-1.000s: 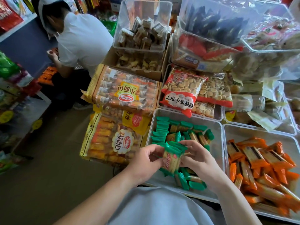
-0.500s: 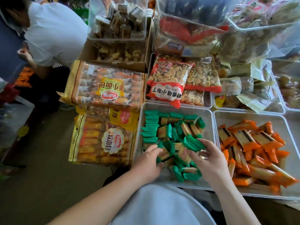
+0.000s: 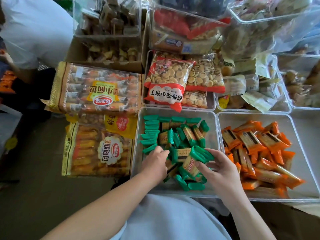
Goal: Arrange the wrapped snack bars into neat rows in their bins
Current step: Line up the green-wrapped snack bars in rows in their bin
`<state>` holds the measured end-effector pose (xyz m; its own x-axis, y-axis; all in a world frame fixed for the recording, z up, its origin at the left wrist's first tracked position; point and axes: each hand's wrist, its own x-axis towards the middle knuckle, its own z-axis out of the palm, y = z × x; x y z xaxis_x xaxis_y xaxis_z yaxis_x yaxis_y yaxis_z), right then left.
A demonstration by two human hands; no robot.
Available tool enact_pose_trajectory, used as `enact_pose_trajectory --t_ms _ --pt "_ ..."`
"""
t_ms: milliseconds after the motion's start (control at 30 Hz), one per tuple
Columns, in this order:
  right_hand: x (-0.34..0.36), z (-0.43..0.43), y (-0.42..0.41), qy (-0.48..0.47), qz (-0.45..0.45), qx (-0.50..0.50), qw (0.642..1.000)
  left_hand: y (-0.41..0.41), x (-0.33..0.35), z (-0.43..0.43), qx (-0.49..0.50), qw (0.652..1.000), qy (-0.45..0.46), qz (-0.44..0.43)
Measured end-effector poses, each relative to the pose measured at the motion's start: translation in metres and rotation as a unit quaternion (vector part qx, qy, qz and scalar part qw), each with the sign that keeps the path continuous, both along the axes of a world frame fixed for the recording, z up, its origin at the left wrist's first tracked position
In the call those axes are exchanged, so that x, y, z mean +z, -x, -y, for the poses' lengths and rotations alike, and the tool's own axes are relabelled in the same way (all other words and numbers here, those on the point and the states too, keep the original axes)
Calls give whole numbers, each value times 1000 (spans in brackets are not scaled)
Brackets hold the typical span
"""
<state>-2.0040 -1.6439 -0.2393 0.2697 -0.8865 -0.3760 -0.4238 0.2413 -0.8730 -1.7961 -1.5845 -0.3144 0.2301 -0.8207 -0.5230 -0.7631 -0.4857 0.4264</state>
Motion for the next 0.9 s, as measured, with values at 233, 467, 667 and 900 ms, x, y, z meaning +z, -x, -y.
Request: enact_pose_trajectory --t_ms 233,467,667,900 --pt "-1 2 -12 11 -16 17 1000 5 -3 -19 31 995 31 -90" --pt "-3 16 -35 33 -31 71 996 -11 25 -39 33 995 47 -81" --pt "-31 24 -79 49 -103 243 963 -19 48 -65 -19 996 80 -34" --pt "-73 6 -111 60 -110 323 938 -45 67 -91 117 978 173 -28"
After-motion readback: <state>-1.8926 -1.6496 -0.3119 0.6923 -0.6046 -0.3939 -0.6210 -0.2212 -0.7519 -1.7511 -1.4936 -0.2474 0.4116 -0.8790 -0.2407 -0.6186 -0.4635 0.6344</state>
